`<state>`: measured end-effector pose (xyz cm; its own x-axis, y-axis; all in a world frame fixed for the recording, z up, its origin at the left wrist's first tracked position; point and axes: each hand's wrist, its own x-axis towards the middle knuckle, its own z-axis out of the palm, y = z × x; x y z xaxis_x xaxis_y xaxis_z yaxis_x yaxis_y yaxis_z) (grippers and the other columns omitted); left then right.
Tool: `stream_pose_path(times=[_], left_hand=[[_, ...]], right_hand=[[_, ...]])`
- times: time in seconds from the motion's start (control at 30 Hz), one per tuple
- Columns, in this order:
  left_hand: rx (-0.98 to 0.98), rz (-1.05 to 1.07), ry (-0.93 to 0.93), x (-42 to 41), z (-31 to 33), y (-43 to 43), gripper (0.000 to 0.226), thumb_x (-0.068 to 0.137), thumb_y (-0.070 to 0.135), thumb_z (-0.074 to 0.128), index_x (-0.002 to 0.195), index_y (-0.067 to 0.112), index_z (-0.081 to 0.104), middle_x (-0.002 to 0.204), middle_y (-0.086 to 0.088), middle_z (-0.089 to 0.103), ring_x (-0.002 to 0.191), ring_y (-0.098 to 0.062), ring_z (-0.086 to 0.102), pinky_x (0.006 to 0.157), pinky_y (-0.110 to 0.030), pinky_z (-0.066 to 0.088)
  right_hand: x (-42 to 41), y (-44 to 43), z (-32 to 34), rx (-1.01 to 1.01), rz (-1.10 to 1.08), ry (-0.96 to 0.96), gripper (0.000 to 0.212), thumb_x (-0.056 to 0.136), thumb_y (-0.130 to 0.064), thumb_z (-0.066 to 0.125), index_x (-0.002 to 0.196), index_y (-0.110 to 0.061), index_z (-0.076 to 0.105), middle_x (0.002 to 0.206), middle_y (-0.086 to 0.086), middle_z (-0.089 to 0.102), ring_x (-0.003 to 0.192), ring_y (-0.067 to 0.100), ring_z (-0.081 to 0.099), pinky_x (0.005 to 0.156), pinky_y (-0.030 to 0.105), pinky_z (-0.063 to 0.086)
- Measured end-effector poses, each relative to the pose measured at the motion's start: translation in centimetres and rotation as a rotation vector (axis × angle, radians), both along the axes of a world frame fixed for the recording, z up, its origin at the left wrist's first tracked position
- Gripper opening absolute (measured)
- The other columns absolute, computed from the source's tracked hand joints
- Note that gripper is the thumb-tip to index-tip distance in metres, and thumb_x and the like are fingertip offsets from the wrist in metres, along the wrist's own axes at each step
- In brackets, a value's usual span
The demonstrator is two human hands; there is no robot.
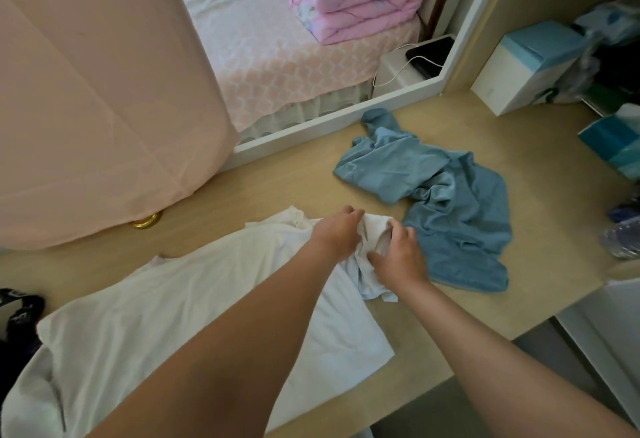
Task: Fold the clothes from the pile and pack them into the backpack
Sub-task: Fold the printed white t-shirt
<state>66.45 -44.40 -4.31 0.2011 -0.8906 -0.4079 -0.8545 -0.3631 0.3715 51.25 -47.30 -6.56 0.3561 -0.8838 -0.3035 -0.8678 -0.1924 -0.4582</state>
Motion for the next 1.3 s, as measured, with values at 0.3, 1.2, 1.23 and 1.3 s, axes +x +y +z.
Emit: stream_pose_path(times=[0.3, 1.2, 1.23, 1.3], left_hand=[[-0.247, 0.228, 0.305, 0.9, 2.5, 1.5, 0.037, 0.082, 0.000, 0.051, 0.064, 0.031, 0.060, 0.096, 0.009, 0.056, 0.087, -0.014, 0.056, 0.077, -0.028, 0.044], [0.054, 0.459, -0.066, 4.4, 0.1, 20.1, 0.020, 0.089, 0.023, 0.047, 0.099, 0.031, 0.062, 0.106, 0.003, 0.058, 0.101, -0.020, 0.056, 0.085, -0.031, 0.045], [0.087, 0.413, -0.152, 4.4, 0.4, 19.8, 0.018, 0.087, 0.027, 0.048, 0.097, 0.030, 0.063, 0.105, 0.002, 0.056, 0.099, -0.021, 0.054, 0.085, -0.032, 0.044], [-0.008, 0.333, -0.298, 4.2, 0.9, 18.4, 0.017, 0.084, 0.031, 0.052, 0.091, 0.024, 0.065, 0.098, 0.000, 0.054, 0.091, -0.022, 0.053, 0.078, -0.034, 0.044]], right_hand=[[-0.2, -0.2, 0.7, 0.066, 0.087, -0.010, 0.051, 0.074, -0.050, 0.076, 0.114, -0.020, 0.067, 0.124, -0.002, 0.050, 0.117, 0.024, 0.044, 0.094, 0.030, 0.038], [1.5, 9.0, 3.3, 0.320, 0.395, -0.020, 0.034, 0.091, -0.022, 0.056, 0.123, -0.032, 0.057, 0.104, -0.008, 0.066, 0.099, 0.017, 0.062, 0.085, 0.031, 0.050], [1.5, 9.0, 3.2, 0.302, 0.399, -0.020, 0.036, 0.091, -0.023, 0.055, 0.126, -0.031, 0.054, 0.099, -0.008, 0.064, 0.095, 0.018, 0.062, 0.080, 0.031, 0.049], [1.6, 9.0, 2.7, 0.224, 0.369, -0.027, 0.035, 0.092, -0.028, 0.056, 0.127, -0.030, 0.051, 0.099, -0.008, 0.061, 0.093, 0.019, 0.061, 0.076, 0.031, 0.047]])
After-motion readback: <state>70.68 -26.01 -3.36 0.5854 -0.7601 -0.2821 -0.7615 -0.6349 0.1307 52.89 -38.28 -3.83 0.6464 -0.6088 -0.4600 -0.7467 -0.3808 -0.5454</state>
